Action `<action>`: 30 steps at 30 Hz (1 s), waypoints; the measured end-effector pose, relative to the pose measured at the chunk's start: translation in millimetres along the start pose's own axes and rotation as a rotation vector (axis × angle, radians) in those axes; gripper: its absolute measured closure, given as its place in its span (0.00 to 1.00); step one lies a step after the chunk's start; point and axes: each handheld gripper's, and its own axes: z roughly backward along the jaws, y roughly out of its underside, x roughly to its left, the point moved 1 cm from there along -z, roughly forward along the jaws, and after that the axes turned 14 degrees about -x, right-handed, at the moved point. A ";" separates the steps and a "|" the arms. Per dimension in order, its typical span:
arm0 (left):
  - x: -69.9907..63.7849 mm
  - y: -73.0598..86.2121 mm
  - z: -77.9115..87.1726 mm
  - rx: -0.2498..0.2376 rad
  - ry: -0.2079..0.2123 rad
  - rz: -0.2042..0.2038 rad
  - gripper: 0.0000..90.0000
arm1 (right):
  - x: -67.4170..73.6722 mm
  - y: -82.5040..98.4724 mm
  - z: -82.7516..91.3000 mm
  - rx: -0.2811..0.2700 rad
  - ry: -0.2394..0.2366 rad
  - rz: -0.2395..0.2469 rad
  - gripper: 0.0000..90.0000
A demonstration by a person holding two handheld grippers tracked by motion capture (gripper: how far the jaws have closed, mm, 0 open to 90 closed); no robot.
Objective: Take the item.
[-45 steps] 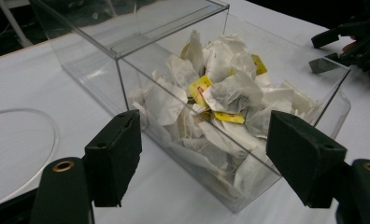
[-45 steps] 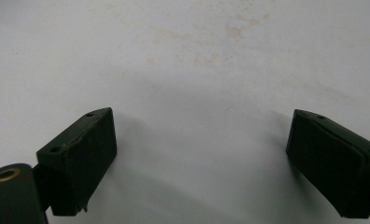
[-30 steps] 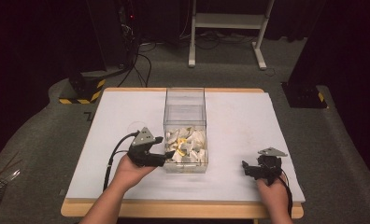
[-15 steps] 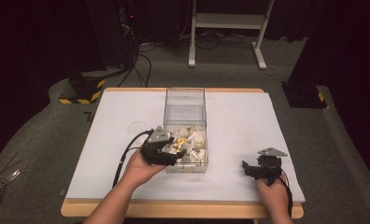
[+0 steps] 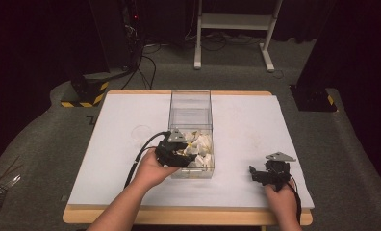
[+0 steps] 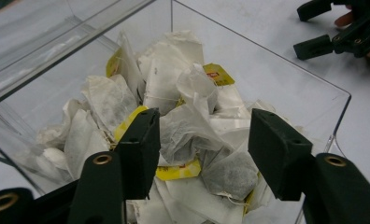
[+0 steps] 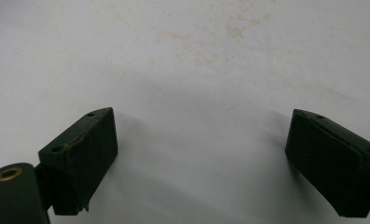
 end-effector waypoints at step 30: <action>-2.2 2.7 -15.2 0.077 0.005 0.003 1.00 | 0.0 0.0 0.1 0.000 -0.001 0.000 0.10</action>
